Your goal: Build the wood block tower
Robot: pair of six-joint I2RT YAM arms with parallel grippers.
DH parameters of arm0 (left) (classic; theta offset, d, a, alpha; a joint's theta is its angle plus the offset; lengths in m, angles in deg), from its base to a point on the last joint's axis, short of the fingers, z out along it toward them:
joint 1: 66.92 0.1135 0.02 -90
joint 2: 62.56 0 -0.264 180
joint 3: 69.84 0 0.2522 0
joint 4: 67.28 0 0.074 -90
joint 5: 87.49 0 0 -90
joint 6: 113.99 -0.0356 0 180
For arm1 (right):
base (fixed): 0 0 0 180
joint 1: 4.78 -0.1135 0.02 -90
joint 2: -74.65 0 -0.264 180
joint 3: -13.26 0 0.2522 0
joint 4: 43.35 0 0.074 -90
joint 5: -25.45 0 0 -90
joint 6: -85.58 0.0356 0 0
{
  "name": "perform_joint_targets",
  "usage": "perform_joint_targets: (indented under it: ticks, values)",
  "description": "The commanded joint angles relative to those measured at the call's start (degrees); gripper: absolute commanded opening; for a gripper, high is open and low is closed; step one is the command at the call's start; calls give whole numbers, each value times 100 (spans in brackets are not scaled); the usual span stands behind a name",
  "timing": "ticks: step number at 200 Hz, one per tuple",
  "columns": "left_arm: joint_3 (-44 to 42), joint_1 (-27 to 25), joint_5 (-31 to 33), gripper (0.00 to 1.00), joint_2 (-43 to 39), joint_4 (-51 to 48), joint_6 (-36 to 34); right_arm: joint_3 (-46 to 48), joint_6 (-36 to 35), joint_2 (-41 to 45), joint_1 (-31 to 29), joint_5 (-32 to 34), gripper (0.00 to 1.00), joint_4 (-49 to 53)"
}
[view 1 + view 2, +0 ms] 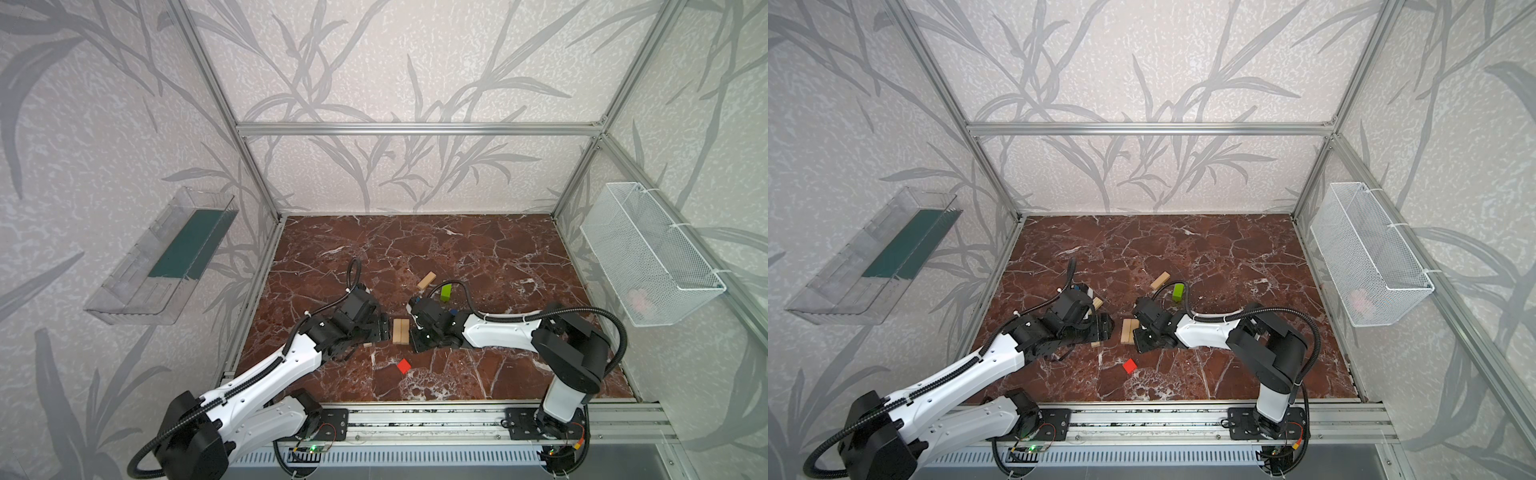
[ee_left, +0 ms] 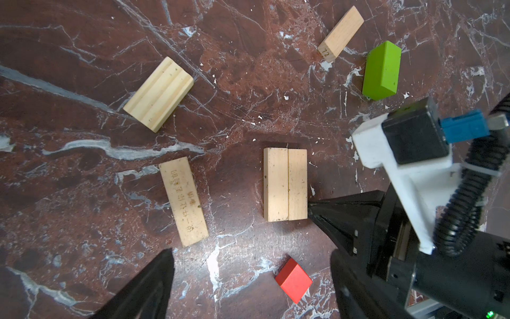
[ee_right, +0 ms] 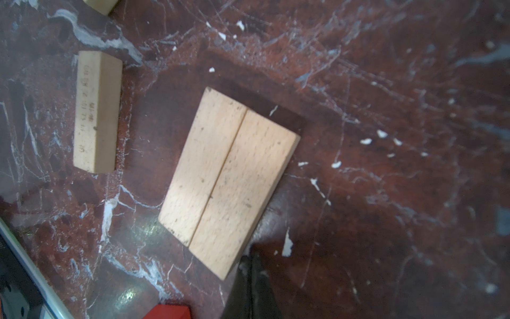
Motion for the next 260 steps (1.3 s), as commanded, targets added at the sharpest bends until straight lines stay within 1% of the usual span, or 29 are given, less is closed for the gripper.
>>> perform_joint_targets:
  ticks: [1, 30, 73, 118, 156, 218, 260]
  values:
    - [153, 31, 116, 87, -90, -113, -60, 112, -19, 225, -75, 70, 6, 131]
    - [158, 38, 142, 87, -107, -156, -76, 283, 108, 253, -133, 1, 7, -41]
    - [182, 43, 150, 87, -80, -152, -77, 211, 106, 94, -278, -59, 6, -186]
    - [162, 55, 150, 87, -97, -174, -67, 101, 108, -57, -281, 52, 6, -144]
    - [164, 63, 159, 87, -103, -173, -76, 53, 77, -63, -274, 199, 5, -78]
    - [173, 64, 146, 87, -78, -160, -75, -13, 18, -55, -269, 254, 5, -3]
    - [188, 72, 128, 87, -89, -183, -76, 37, 4, 128, -276, 16, 5, -38]
